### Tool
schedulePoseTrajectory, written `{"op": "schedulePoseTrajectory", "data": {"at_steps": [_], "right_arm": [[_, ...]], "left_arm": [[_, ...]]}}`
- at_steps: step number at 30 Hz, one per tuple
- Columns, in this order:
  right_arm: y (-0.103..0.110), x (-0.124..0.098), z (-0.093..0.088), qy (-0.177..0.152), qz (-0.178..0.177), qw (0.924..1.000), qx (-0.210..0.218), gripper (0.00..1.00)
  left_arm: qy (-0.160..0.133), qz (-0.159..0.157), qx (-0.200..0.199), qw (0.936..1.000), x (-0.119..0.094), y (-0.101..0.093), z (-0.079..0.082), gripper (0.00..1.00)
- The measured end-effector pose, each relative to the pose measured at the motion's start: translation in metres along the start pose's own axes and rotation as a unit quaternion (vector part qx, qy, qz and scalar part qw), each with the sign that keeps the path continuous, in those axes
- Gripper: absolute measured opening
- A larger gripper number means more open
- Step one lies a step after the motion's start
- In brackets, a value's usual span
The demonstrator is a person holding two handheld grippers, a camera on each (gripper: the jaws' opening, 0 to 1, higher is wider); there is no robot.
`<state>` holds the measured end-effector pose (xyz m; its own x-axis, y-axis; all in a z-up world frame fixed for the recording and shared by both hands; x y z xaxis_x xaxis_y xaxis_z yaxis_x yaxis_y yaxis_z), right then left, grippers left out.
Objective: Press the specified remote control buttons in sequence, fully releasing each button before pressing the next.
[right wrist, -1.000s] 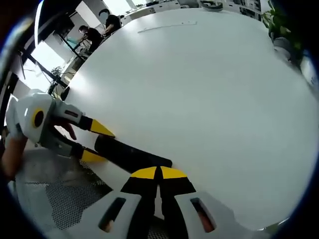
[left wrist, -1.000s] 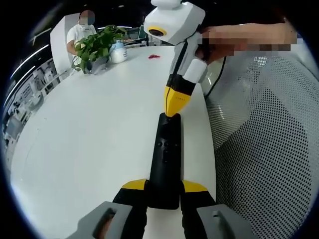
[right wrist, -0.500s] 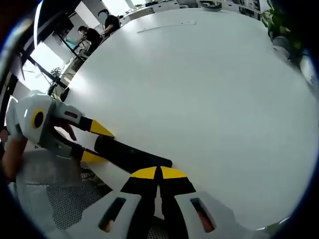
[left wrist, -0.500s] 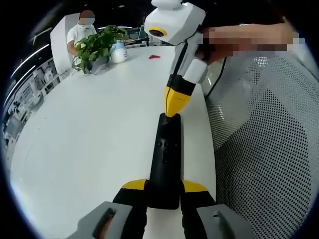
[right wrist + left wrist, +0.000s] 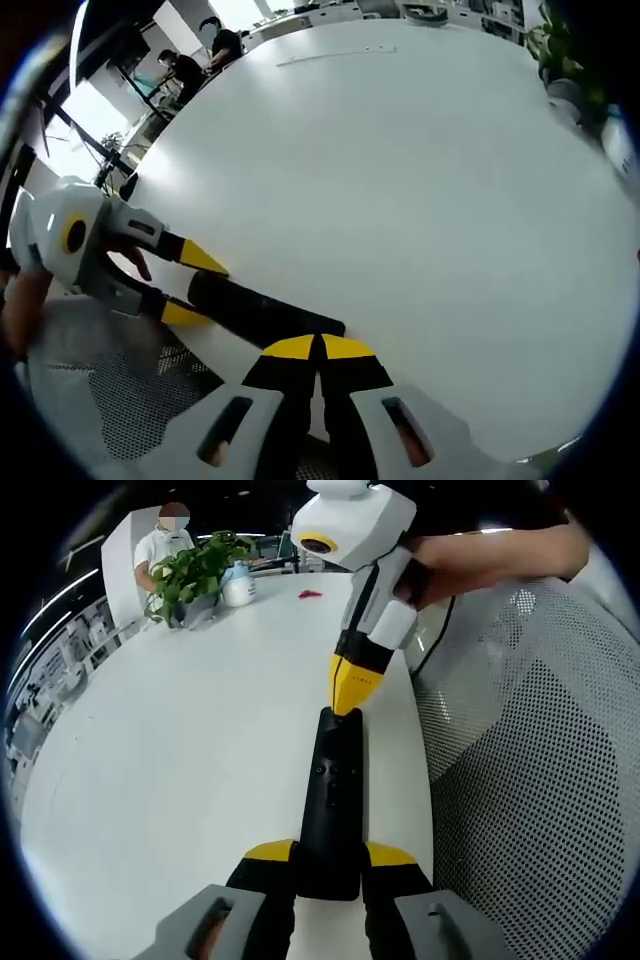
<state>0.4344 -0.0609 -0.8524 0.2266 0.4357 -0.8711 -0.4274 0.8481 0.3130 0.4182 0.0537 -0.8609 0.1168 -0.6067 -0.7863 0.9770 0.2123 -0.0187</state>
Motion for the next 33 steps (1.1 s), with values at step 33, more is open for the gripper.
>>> {"op": "schedulePoseTrajectory", "data": {"at_steps": [33], "right_arm": [[0.011,0.003,0.005,0.001,0.009,0.9990,-0.045,0.00]], "left_arm": [[0.000,-0.001,0.003,1.0000,0.000,0.000,0.000,0.25]]}}
Point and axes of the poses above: the point that each gripper's makers call its tool centre point, and the gripper's own axes: x roughly forward along the fingers, y roughly to its left, z roughly out of its top, the point moved 2 cm from there along -x, roughly backward along the fingers
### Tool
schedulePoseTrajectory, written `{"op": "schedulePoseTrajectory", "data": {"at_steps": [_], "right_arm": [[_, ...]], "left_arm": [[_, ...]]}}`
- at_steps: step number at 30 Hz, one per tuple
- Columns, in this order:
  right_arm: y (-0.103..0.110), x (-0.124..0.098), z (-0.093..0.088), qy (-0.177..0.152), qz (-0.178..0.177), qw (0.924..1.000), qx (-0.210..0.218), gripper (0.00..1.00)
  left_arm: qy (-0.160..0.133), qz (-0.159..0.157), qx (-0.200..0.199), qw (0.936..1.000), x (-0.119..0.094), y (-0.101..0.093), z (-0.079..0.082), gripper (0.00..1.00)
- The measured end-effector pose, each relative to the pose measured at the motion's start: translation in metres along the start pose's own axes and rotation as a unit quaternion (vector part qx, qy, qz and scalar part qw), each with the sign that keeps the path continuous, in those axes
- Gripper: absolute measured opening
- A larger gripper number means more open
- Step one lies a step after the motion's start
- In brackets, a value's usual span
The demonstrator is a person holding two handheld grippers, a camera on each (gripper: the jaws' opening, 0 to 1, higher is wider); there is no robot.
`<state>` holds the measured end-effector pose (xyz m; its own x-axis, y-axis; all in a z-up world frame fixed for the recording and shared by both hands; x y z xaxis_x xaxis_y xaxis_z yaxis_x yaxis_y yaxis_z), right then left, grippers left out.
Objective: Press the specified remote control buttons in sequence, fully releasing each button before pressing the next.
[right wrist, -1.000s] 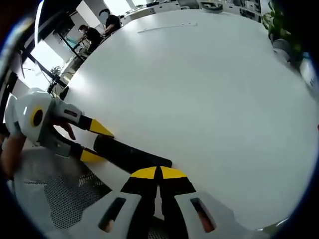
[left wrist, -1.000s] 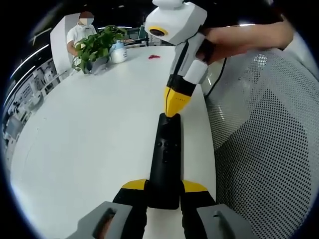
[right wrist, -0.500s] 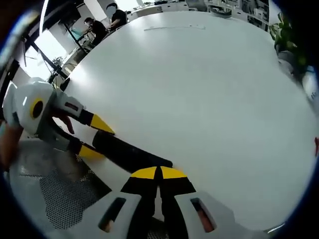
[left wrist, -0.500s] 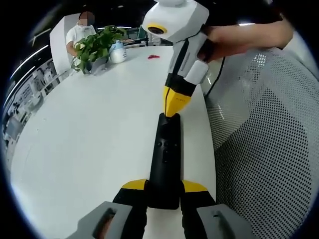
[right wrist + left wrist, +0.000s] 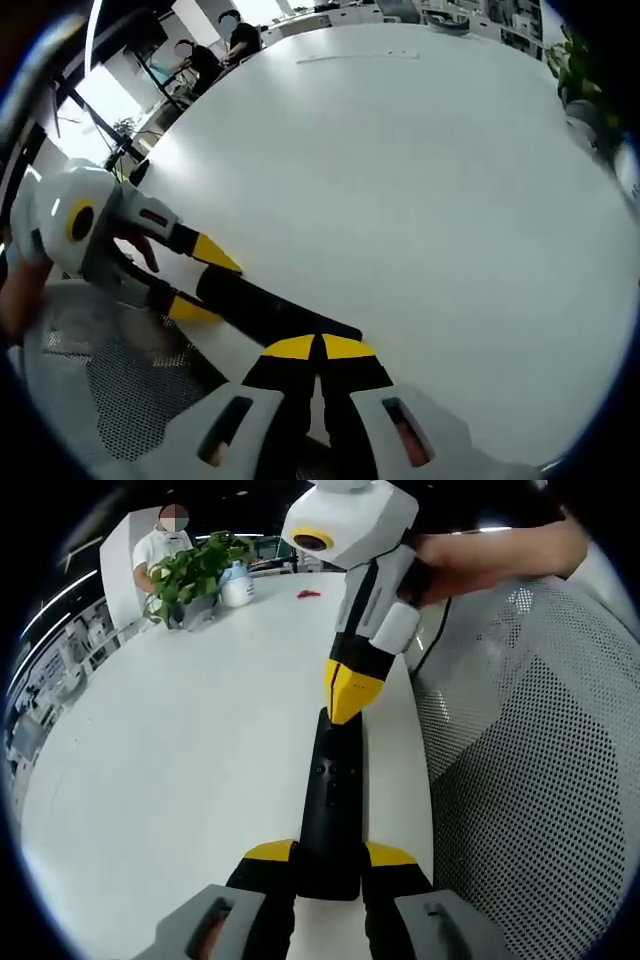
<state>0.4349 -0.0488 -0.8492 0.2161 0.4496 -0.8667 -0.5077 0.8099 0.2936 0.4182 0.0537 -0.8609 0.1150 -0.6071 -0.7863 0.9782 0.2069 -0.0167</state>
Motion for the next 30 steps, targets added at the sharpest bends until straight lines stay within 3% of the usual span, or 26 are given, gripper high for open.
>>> {"op": "schedulePoseTrajectory", "data": {"at_steps": [8,16,30], "right_arm": [[-0.0004,0.0001,-0.0013,-0.003,-0.002,1.0000,0.000,0.00],[0.0031,0.0004,-0.0031,-0.007,-0.022,0.9985,-0.050,0.00],[0.0001,-0.0012,-0.0041,0.002,-0.016,0.9995,-0.027,0.00]], "left_arm": [[0.001,-0.001,0.001,1.0000,-0.0001,0.0000,0.0001,0.25],[0.003,-0.001,0.001,1.0000,-0.0001,-0.0003,0.0001,0.25],[0.003,-0.003,0.003,1.0000,0.0000,-0.0004,0.0003,0.25]]}}
Point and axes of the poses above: the point that each gripper's makers call its tool centre point, and the gripper's own axes: x roughly forward along the fingers, y roughly to its left, z roughly out of its top, the point moved 2 cm from there along -x, roughly backward along the fingers
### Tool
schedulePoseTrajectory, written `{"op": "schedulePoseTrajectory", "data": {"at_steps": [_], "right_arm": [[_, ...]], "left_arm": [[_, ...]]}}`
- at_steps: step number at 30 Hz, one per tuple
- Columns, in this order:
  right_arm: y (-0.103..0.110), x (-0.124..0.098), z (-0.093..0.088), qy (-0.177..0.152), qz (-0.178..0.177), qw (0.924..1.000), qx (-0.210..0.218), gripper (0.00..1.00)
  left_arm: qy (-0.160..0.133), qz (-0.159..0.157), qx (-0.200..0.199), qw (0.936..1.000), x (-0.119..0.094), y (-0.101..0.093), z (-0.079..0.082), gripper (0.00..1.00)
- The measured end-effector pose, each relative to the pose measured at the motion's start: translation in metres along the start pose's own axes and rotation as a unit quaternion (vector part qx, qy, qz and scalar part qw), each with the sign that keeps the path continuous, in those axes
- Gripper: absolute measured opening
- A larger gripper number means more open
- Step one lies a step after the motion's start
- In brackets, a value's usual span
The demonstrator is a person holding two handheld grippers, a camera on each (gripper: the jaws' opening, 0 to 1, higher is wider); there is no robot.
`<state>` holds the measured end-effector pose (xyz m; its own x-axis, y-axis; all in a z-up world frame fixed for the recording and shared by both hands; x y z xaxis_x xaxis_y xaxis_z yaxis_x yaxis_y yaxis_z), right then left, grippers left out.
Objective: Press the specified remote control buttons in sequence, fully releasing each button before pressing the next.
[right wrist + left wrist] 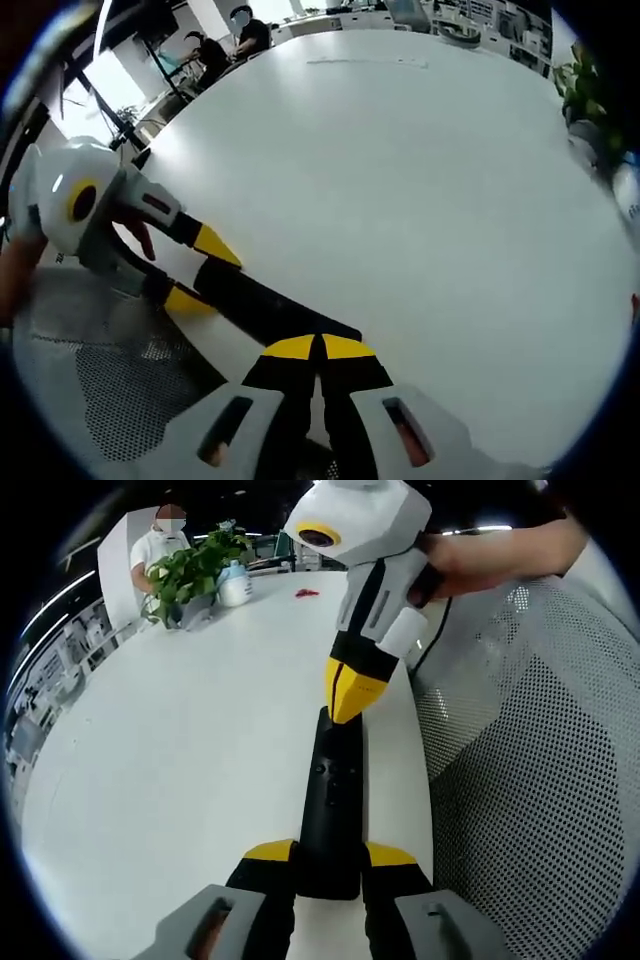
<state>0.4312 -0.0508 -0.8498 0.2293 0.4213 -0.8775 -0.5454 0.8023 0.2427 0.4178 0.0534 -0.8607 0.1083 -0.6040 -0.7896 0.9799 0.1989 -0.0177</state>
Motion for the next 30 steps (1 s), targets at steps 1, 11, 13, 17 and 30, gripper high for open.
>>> {"op": "schedulePoseTrajectory", "data": {"at_steps": [1,11,13,17,30], "right_arm": [[-0.0017,-0.0004,-0.0004,0.004,-0.005,1.0000,-0.001,0.00],[-0.0037,-0.0007,0.0015,-0.002,-0.016,0.9999,-0.006,0.00],[-0.0020,0.0000,0.0001,0.002,-0.014,0.9998,-0.011,0.00],[-0.0012,0.0004,0.0009,0.001,-0.018,0.9995,-0.024,0.00],[0.0023,0.0020,0.0025,-0.006,-0.041,0.9941,-0.100,0.00]], "left_arm": [[0.000,0.000,0.000,1.0000,0.0000,0.0000,0.0000,0.25],[0.001,-0.001,0.001,1.0000,-0.0002,0.0001,-0.0005,0.25],[0.002,-0.001,0.002,1.0000,-0.0004,0.0000,-0.0006,0.25],[0.002,-0.001,0.002,1.0000,-0.0006,-0.0002,-0.0006,0.25],[0.003,-0.001,0.002,1.0000,-0.0007,-0.0005,-0.0001,0.25]]}}
Point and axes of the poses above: the point that each gripper's makers call its tool centre point, and the gripper's own axes: x roughly forward along the fingers, y roughly to its left, z roughly out of its top, the point moved 2 cm from there along -x, roughly backward along the fingers
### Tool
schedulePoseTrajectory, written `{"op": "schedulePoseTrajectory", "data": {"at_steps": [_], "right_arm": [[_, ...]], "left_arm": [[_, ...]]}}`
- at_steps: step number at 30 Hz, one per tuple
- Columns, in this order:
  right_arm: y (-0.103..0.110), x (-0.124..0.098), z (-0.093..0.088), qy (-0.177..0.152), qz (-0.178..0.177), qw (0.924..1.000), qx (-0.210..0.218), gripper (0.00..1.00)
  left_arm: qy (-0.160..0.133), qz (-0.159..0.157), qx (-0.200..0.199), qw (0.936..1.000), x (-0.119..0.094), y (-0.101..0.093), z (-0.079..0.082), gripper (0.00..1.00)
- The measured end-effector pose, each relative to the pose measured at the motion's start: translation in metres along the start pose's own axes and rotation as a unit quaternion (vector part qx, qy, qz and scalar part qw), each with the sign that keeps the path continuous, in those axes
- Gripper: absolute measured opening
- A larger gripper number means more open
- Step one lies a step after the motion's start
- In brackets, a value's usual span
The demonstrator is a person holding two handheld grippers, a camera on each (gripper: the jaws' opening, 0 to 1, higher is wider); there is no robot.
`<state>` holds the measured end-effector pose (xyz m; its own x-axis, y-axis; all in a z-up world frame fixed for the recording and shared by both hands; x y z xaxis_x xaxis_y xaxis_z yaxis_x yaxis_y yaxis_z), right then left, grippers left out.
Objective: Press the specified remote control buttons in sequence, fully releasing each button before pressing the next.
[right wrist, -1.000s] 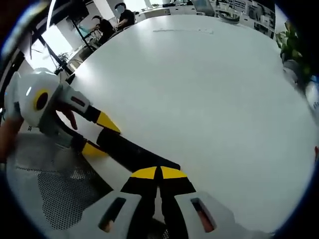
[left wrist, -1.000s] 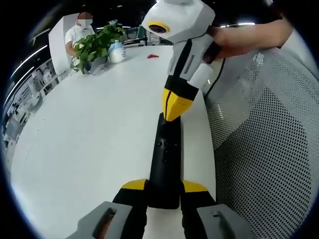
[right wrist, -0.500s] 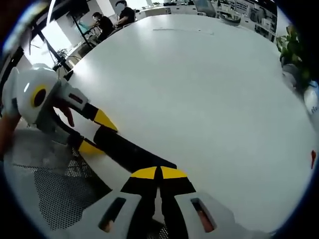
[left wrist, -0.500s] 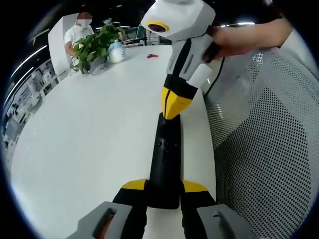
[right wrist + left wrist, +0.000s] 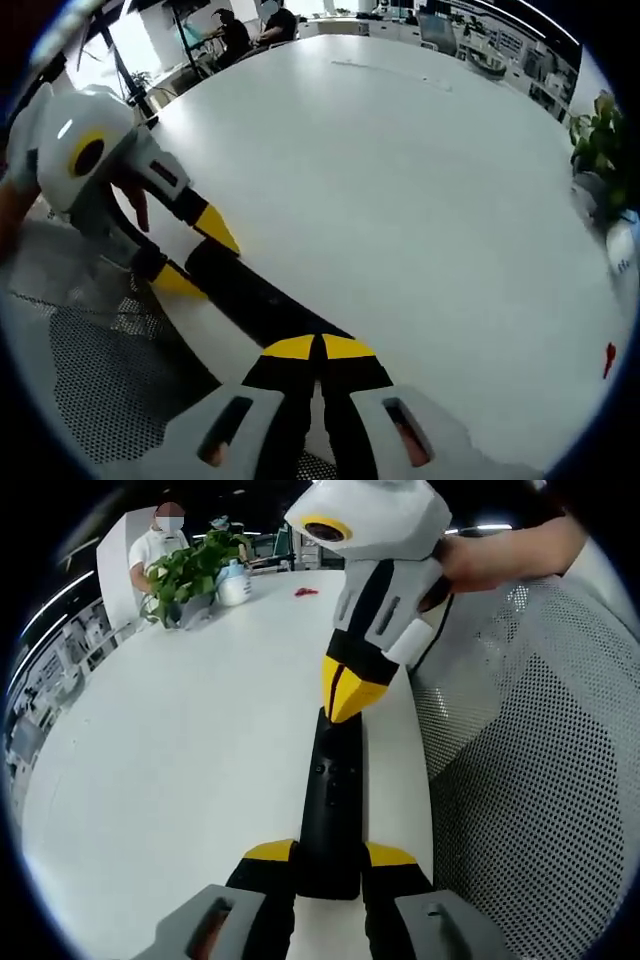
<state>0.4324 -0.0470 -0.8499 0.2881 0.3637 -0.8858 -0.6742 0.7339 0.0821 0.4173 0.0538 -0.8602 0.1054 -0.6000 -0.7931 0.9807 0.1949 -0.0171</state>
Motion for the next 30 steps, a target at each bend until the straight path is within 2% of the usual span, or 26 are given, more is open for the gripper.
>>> {"op": "schedulePoseTrajectory", "data": {"at_steps": [3,15,21,30], "right_arm": [[0.0002,0.0002,0.0001,-0.001,-0.005,0.9998,-0.019,0.00],[-0.0001,0.0003,0.0006,-0.001,-0.012,0.9992,-0.039,0.00],[-0.0007,0.0003,0.0011,0.009,-0.015,0.9996,-0.022,0.00],[0.0004,-0.0002,0.0008,0.014,-0.012,0.9996,-0.023,0.00]], "left_arm": [[0.001,0.000,0.000,1.0000,0.0000,-0.0001,0.0001,0.25],[0.002,0.001,0.001,1.0000,0.0004,0.0001,0.0001,0.25],[0.000,0.001,0.001,1.0000,0.0003,0.0003,-0.0002,0.25],[0.000,0.001,0.000,1.0000,0.0002,0.0003,-0.0004,0.25]]}}
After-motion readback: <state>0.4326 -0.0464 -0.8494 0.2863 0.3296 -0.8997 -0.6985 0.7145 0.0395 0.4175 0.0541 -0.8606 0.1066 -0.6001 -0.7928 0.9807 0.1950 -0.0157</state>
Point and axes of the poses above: the point that each gripper's makers call its tool centre point, and the gripper's own axes: x roughly forward along the fingers, y roughly to its left, z roughly out of its top, the point moved 2 cm from there along -x, roughly backward along the fingers
